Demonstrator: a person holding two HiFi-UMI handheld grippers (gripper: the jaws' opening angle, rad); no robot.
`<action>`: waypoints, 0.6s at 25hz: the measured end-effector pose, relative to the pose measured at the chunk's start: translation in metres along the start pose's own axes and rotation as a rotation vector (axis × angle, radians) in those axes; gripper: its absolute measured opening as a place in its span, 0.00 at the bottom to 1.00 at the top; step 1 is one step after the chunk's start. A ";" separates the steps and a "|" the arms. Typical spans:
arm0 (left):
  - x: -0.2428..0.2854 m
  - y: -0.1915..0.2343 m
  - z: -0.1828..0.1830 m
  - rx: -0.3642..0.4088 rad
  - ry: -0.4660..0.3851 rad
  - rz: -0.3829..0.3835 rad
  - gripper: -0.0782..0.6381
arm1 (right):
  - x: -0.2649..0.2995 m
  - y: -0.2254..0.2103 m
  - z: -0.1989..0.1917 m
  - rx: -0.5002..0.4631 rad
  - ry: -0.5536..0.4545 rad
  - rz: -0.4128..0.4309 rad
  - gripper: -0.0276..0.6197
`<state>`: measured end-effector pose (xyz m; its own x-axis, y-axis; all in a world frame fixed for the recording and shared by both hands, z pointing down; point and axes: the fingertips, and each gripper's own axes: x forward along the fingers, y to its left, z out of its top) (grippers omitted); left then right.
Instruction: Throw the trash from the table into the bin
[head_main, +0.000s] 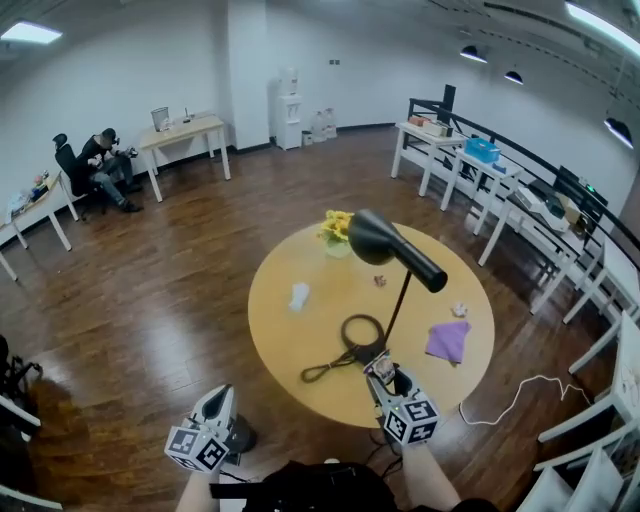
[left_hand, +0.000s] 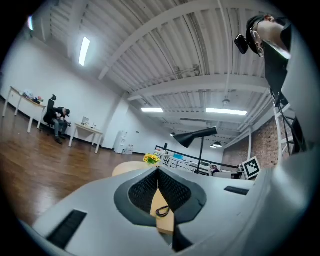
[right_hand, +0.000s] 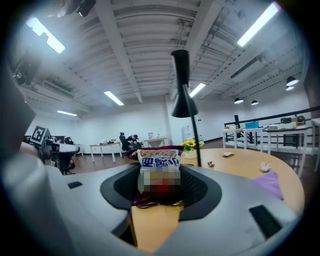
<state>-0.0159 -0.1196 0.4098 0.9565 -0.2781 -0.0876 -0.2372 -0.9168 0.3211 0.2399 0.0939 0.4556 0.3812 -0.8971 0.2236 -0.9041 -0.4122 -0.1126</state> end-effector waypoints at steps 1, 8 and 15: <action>-0.013 0.012 0.008 0.001 -0.022 0.032 0.11 | 0.010 0.016 0.006 -0.019 -0.006 0.034 0.38; -0.140 0.072 0.035 0.046 -0.142 0.325 0.11 | 0.067 0.118 0.003 -0.023 -0.021 0.258 0.38; -0.262 0.103 0.049 0.049 -0.244 0.569 0.11 | 0.113 0.235 -0.005 -0.112 0.012 0.500 0.38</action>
<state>-0.2988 -0.1550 0.4194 0.6129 -0.7792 -0.1309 -0.7115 -0.6163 0.3374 0.0693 -0.1042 0.4588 -0.1049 -0.9781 0.1800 -0.9907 0.0871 -0.1043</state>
